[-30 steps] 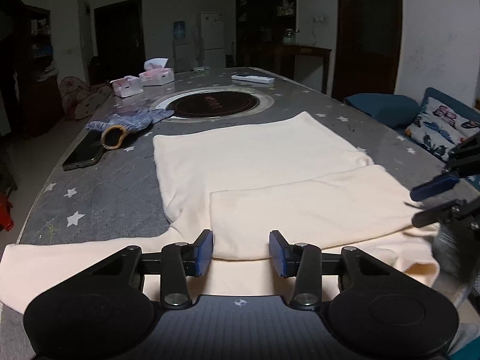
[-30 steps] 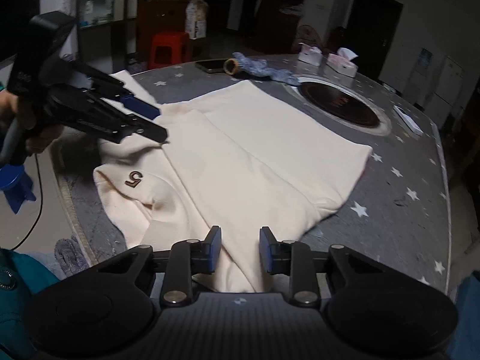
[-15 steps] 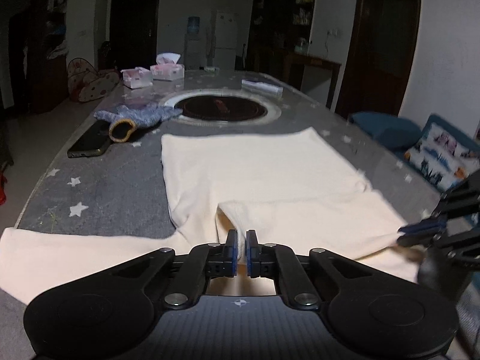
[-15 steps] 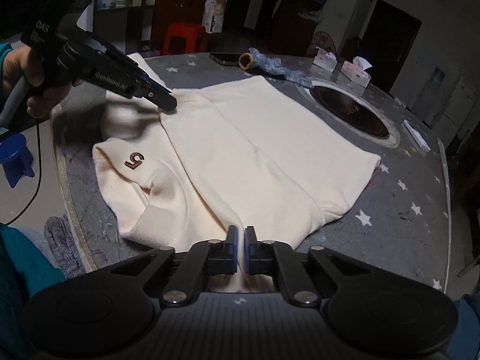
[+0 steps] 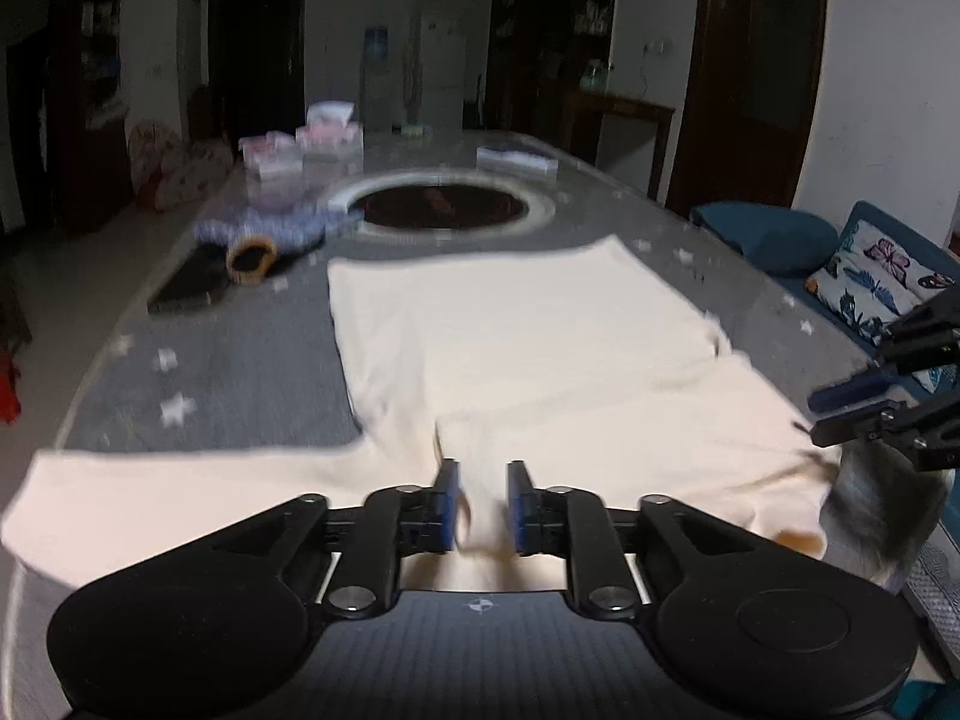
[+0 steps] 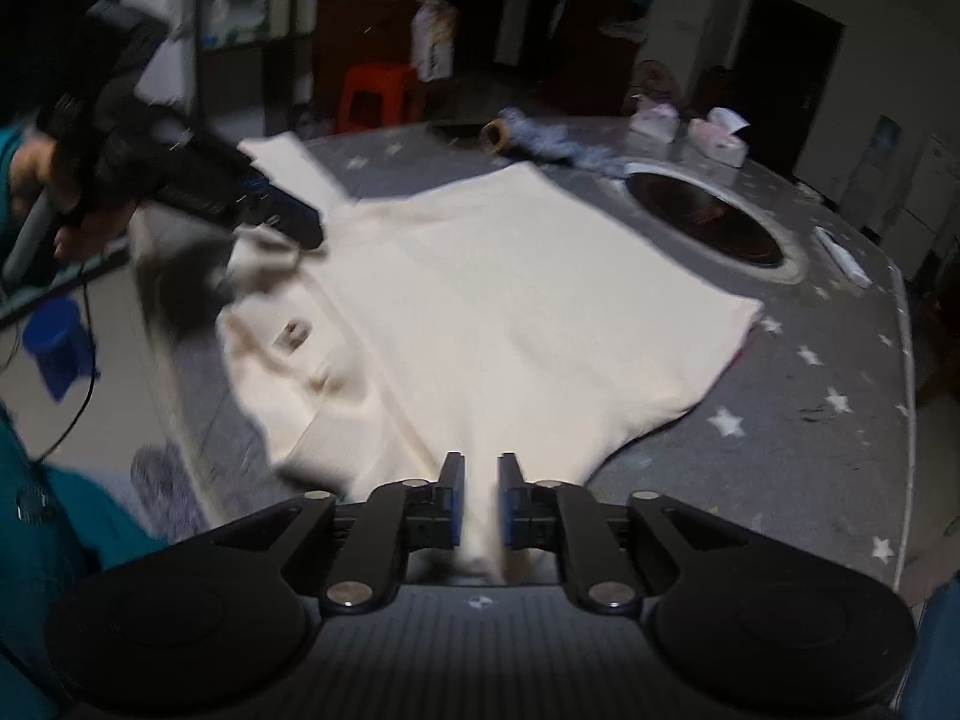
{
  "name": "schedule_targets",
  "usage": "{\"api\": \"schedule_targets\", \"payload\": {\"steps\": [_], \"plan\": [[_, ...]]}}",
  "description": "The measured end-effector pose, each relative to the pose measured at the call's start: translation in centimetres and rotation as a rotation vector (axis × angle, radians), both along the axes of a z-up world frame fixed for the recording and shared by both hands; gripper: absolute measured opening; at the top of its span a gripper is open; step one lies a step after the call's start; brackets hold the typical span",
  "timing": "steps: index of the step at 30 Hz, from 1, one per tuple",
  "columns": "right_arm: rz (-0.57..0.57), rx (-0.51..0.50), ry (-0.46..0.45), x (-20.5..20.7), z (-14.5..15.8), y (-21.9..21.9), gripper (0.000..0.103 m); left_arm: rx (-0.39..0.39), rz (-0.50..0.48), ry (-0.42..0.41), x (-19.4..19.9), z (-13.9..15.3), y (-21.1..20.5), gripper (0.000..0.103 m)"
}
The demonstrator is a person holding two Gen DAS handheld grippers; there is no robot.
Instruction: Fold clothes
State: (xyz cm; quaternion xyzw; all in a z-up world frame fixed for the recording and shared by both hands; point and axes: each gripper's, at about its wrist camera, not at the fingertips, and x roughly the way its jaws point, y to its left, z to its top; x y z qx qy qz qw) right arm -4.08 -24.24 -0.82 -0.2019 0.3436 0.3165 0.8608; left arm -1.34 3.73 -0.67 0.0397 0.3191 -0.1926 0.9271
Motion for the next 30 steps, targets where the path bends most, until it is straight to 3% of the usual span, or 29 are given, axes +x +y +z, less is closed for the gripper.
{"api": "schedule_targets", "payload": {"steps": [5,11,18,25,28,30], "plan": [[-0.087,0.080,0.019,3.3,0.3,-0.7,0.022,-0.045,-0.043,-0.024,1.3,0.5,-1.1,0.027],[-0.126,0.112,0.067,6.1,-2.1,-0.2,0.034,-0.023,-0.057,0.062,3.4,-2.4,-2.5,0.027],[-0.139,0.141,0.052,5.8,-1.9,-0.6,0.039,-0.037,-0.063,0.058,3.3,-2.6,-2.4,0.042],[-0.235,0.169,0.009,7.3,-2.0,-1.2,0.056,-0.037,-0.049,0.048,2.8,-2.4,-2.4,0.050],[-0.311,0.203,-0.020,8.0,-2.1,-2.0,0.077,-0.043,-0.040,0.027,2.5,-2.0,-2.3,0.058],[-0.358,0.212,-0.032,8.5,-2.2,-2.4,0.079,-0.048,-0.030,0.020,2.3,-1.9,-2.2,0.059]]}}
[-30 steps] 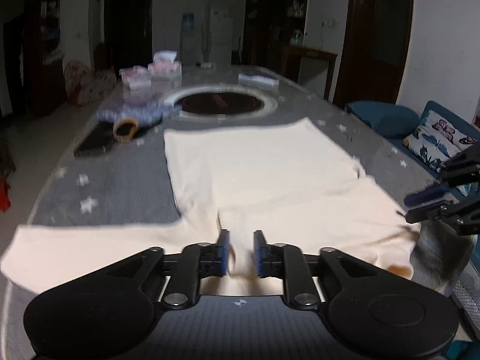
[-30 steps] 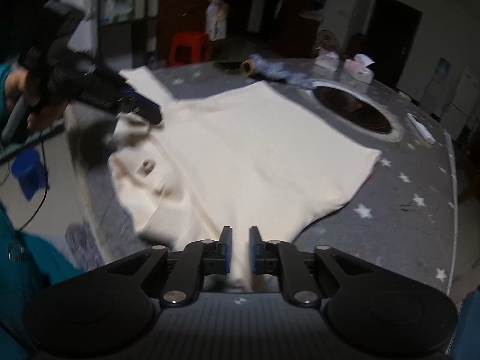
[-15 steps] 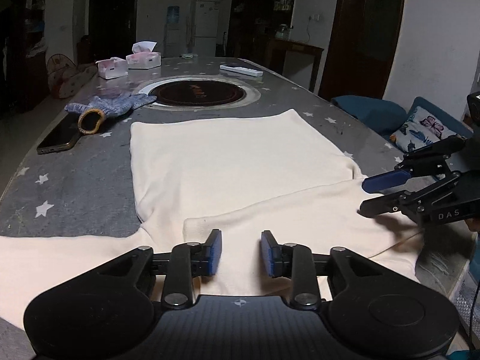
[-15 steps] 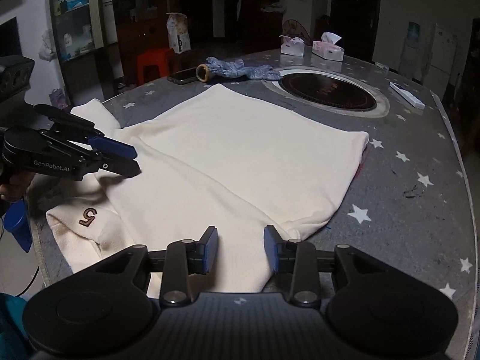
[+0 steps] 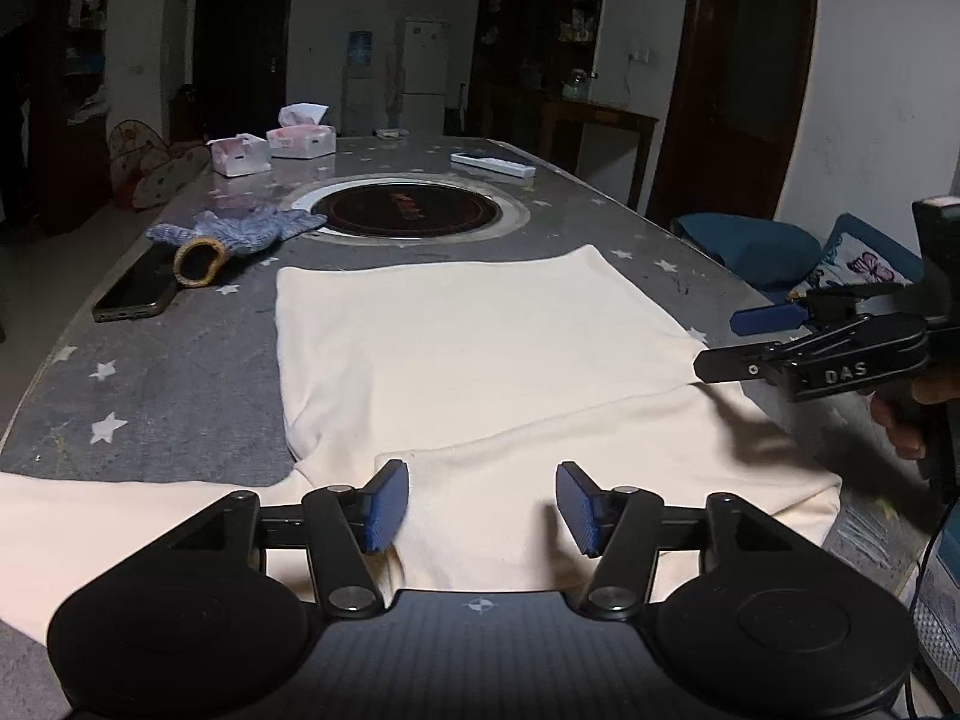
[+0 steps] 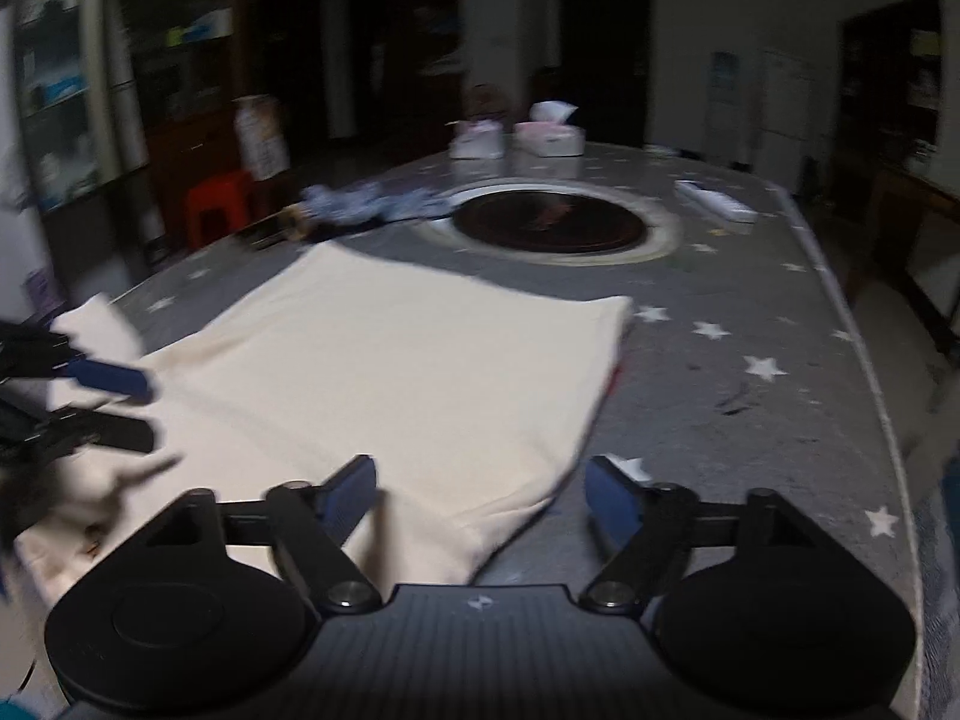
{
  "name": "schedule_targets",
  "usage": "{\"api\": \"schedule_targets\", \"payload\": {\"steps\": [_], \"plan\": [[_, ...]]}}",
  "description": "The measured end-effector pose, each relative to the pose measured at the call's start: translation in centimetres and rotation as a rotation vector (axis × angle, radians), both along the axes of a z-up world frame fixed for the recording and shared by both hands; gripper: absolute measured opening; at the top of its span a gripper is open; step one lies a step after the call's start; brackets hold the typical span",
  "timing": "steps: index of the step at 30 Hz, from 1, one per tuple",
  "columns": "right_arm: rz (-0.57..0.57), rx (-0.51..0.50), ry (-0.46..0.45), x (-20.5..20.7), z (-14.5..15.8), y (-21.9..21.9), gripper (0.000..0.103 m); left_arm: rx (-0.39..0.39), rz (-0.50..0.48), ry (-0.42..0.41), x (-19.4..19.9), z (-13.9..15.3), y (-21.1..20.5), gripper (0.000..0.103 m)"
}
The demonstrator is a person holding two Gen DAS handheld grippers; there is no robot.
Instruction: Fold clothes
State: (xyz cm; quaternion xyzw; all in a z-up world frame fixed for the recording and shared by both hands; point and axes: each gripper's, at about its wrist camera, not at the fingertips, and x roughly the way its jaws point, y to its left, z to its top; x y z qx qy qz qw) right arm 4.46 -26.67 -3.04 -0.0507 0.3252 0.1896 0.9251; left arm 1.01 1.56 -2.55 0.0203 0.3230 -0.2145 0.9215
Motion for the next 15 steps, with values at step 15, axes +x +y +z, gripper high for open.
{"api": "schedule_targets", "payload": {"steps": [15], "plan": [[-0.108,0.005,0.054,1.8,-2.7,-0.6,0.103,-0.022,0.050,-0.058,-1.0,0.9,1.0,0.098]]}}
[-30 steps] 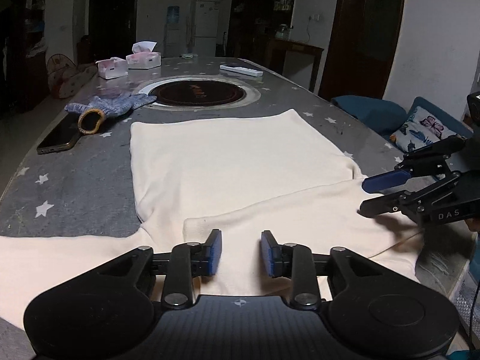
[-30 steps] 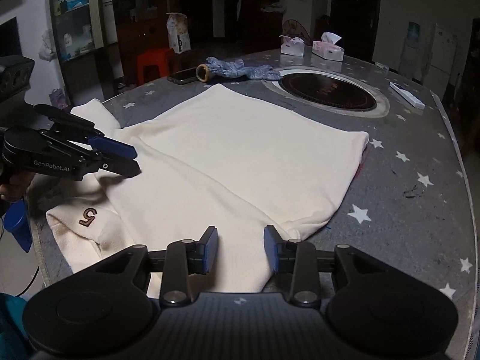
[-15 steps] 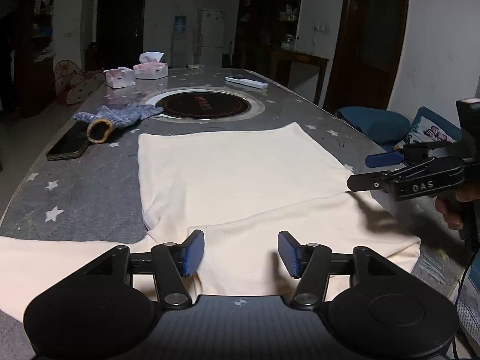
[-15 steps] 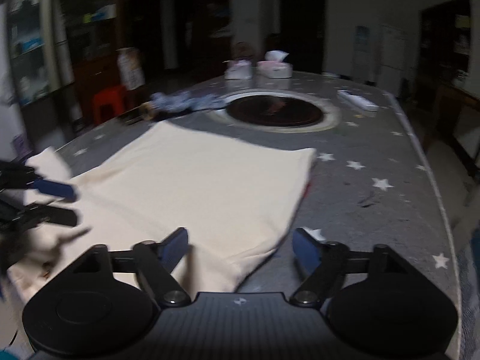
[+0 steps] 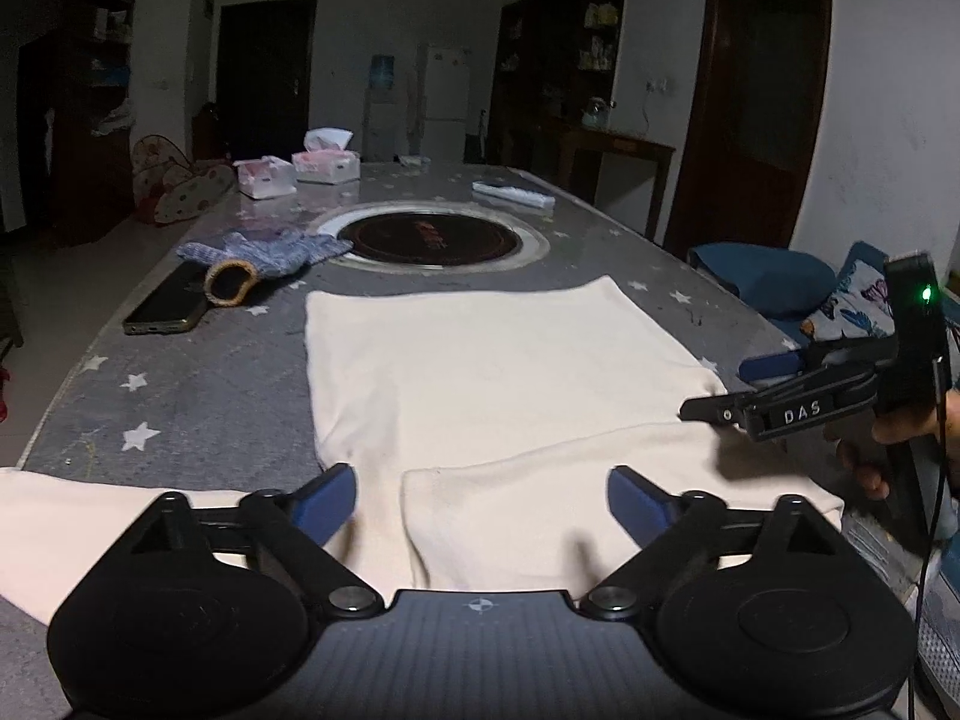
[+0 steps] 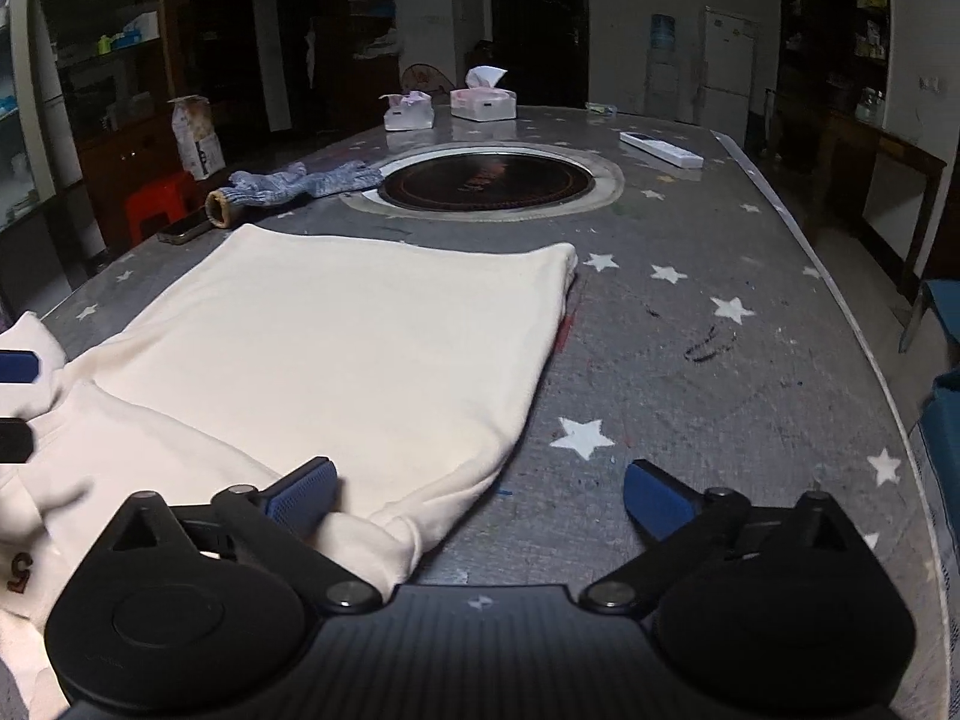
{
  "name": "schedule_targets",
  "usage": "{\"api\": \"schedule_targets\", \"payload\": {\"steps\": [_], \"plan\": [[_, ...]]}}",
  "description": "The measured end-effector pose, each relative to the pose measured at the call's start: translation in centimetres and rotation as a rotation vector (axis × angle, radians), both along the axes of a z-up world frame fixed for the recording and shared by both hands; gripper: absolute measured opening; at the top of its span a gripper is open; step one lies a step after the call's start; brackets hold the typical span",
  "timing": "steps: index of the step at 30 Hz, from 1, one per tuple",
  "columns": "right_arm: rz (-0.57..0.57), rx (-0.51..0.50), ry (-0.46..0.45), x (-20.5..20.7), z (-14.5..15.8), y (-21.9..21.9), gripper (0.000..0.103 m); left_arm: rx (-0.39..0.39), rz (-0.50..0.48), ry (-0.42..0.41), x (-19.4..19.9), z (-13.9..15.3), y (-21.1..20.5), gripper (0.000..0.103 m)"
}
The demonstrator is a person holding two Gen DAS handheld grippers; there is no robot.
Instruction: Fold clothes
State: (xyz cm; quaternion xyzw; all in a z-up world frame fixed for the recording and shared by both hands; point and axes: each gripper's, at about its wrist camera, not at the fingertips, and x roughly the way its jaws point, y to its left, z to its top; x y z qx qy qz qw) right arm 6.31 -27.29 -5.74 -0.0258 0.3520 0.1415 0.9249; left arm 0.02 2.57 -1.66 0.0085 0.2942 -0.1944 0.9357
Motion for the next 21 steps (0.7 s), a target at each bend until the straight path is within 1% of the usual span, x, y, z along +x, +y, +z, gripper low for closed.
{"api": "schedule_targets", "payload": {"steps": [2,13,19,21], "plan": [[-0.002,-0.005,-0.011,-0.1,-0.1,0.1,0.103,-0.004,0.009,-0.011,-0.2,0.1,0.3,0.103],[-0.002,-0.010,-0.023,-0.2,-0.3,0.1,0.103,-0.005,0.082,-0.047,-0.6,0.4,2.0,0.103],[-0.002,-0.011,-0.024,-0.2,-0.3,0.2,0.103,-0.008,0.120,-0.040,-0.6,0.3,2.7,0.103],[-0.002,-0.012,-0.024,-0.2,-0.3,0.2,0.103,-0.027,0.107,-0.026,-0.6,0.3,3.0,0.103]]}}
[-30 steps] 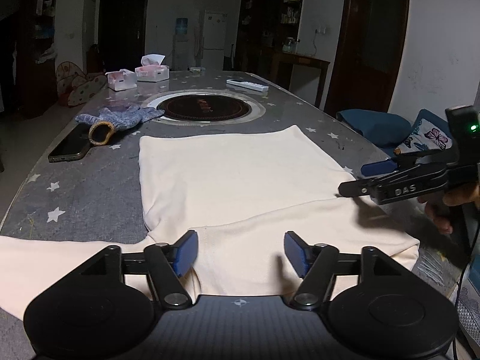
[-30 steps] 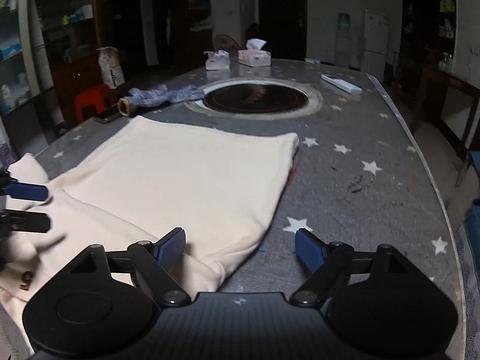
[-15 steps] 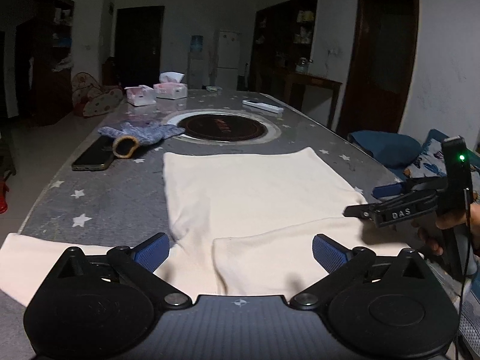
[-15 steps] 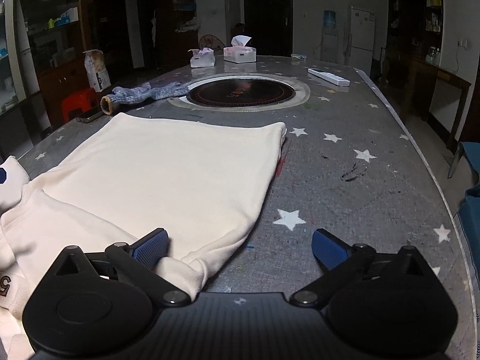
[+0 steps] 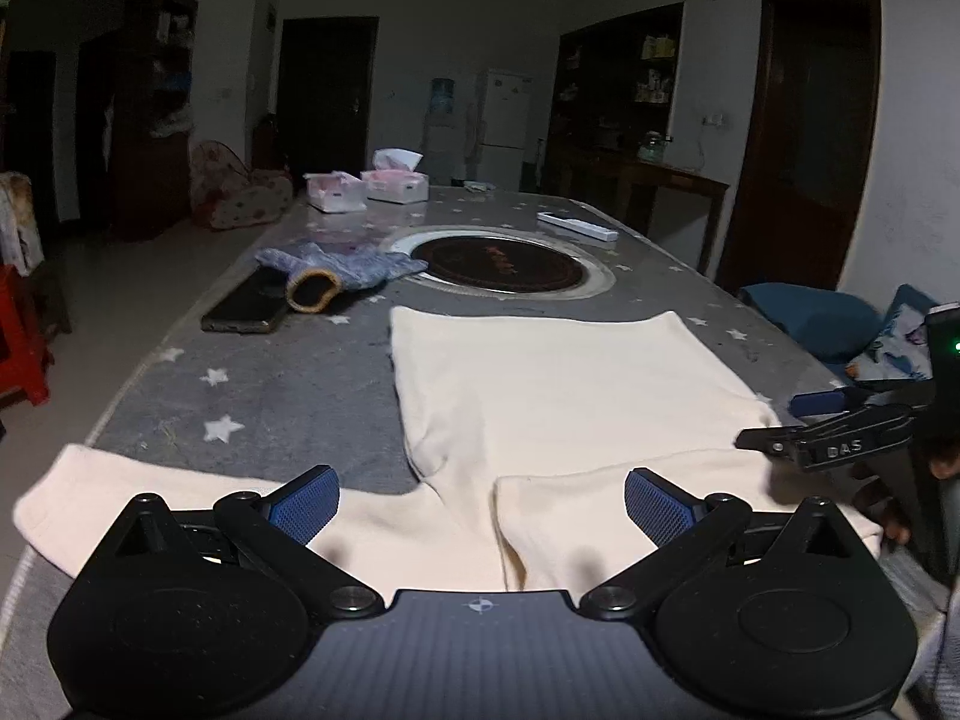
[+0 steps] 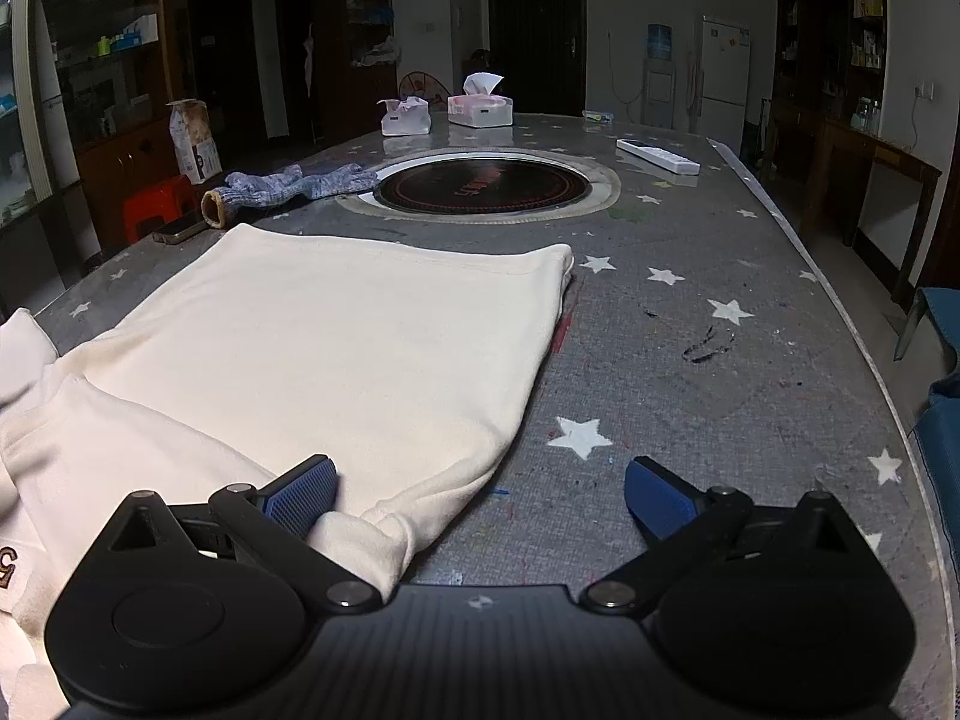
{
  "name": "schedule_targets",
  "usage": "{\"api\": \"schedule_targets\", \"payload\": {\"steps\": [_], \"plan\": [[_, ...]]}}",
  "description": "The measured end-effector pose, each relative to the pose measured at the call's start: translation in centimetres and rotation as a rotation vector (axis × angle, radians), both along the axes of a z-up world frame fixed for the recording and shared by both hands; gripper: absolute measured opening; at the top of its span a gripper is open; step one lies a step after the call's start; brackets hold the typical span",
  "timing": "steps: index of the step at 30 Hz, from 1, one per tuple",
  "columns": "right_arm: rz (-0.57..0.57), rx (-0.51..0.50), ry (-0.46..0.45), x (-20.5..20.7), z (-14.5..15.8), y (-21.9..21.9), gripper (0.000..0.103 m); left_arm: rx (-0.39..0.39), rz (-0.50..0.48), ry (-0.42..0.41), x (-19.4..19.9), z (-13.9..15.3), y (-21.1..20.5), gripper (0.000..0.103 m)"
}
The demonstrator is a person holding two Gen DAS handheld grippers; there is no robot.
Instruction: Fold clothes
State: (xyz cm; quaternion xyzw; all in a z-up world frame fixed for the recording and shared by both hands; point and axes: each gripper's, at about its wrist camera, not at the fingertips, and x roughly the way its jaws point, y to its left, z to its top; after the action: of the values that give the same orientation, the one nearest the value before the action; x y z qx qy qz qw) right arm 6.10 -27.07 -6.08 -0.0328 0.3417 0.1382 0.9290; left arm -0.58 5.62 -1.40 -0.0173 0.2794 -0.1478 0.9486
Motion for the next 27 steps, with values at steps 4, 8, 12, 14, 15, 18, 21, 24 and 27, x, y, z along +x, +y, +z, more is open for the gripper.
{"api": "schedule_targets", "payload": {"steps": [4,8,12,14,15,18,21,24,27], "plan": [[0.000,0.001,0.000,0.0,0.0,0.0,0.103,0.019,0.041,0.009,-0.1,-0.2,0.4,0.103],[0.000,0.002,0.001,0.1,0.0,-0.1,0.103,0.025,0.056,0.002,-0.2,-0.3,1.1,0.103],[0.000,0.001,0.001,0.0,0.0,0.0,0.103,0.044,0.117,-0.001,-0.2,-0.3,2.1,0.103],[0.000,-0.001,0.001,0.0,0.0,0.0,0.103,0.040,0.155,0.002,-0.1,-0.1,3.1,0.103],[0.000,-0.002,0.002,0.0,0.0,0.0,0.103,0.044,0.171,0.006,-0.1,-0.1,3.6,0.103],[-0.012,-0.003,0.013,0.0,0.3,0.0,0.102,0.040,0.225,0.020,-0.2,0.0,5.5,0.103],[-0.016,-0.009,0.018,-0.3,1.0,0.4,0.098,0.047,0.308,0.055,0.1,0.0,7.6,0.103],[0.011,-0.015,0.005,-0.9,2.0,1.0,0.099,0.023,0.377,0.077,0.5,-0.2,9.8,0.103],[0.059,-0.001,-0.003,-1.2,3.3,2.2,0.099,-0.006,0.451,0.088,0.8,-0.6,11.8,0.103]]}}
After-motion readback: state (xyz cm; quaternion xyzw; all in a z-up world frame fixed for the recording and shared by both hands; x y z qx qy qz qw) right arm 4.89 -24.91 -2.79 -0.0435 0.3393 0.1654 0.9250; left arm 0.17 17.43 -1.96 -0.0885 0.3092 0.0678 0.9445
